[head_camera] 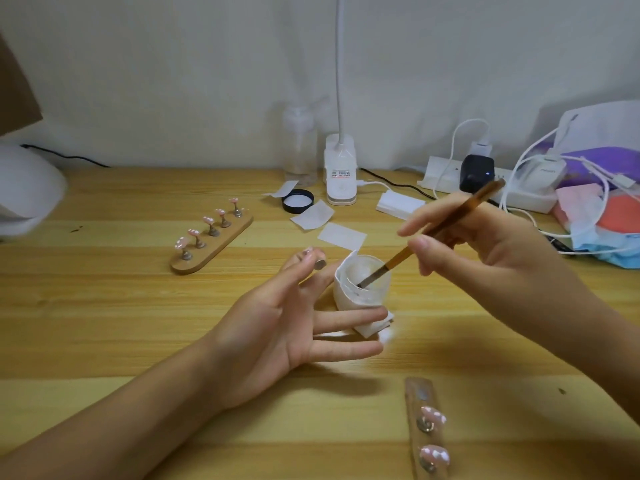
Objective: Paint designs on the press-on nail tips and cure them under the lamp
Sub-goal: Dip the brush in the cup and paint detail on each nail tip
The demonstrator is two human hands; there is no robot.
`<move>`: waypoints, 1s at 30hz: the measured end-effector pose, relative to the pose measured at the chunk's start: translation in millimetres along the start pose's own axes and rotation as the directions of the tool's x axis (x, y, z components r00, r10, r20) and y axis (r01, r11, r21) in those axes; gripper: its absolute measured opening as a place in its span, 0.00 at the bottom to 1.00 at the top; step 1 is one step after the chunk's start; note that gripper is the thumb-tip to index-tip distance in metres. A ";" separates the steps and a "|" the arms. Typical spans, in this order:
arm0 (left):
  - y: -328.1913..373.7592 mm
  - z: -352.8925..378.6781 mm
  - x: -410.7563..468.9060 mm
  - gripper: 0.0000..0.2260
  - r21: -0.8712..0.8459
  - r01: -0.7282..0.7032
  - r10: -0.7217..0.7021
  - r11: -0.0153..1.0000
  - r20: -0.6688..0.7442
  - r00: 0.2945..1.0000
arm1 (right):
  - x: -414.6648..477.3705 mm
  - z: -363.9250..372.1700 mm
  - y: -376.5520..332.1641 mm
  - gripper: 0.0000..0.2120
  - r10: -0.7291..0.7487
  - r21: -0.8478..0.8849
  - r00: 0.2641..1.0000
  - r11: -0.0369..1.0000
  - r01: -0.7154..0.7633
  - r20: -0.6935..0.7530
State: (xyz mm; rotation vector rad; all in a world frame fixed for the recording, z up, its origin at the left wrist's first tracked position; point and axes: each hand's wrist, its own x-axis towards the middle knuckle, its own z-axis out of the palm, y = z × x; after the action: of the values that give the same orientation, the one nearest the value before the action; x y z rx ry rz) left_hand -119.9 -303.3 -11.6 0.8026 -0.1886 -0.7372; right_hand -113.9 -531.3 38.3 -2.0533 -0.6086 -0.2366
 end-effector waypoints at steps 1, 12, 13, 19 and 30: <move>-0.7 -0.4 0.5 0.06 -0.010 -0.005 0.005 1.000 -0.011 1.000 | -2.5 -0.4 4.1 0.09 -0.021 -0.007 1.000 1.000 0.021 -0.001; -3.4 -3.8 5.2 0.08 0.063 -0.006 0.010 0.998 -0.058 0.998 | -21.6 -6.2 18.3 0.08 -0.182 0.114 0.915 0.965 0.237 -0.361; -3.9 -3.6 5.3 0.08 0.087 -0.011 0.017 0.996 -0.061 0.998 | -21.6 -5.1 18.8 0.08 -0.190 0.110 0.905 0.963 0.248 -0.381; -5.9 -1.2 5.3 0.05 0.151 -0.029 0.041 0.988 -0.078 0.996 | -31.6 10.5 29.9 0.07 -0.232 -0.006 0.936 0.971 0.238 -0.264; -8.5 0.9 7.0 0.10 0.199 -0.064 0.083 0.978 -0.088 0.993 | -23.1 16.6 29.8 0.10 -0.449 -0.423 0.883 0.832 0.358 -0.137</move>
State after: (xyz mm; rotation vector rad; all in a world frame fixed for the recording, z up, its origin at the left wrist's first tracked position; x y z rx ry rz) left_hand -119.6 -312.5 -17.9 1.0116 -0.2057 -0.6144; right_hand -119.8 -537.6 -2.0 -2.2011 -0.9075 -0.9020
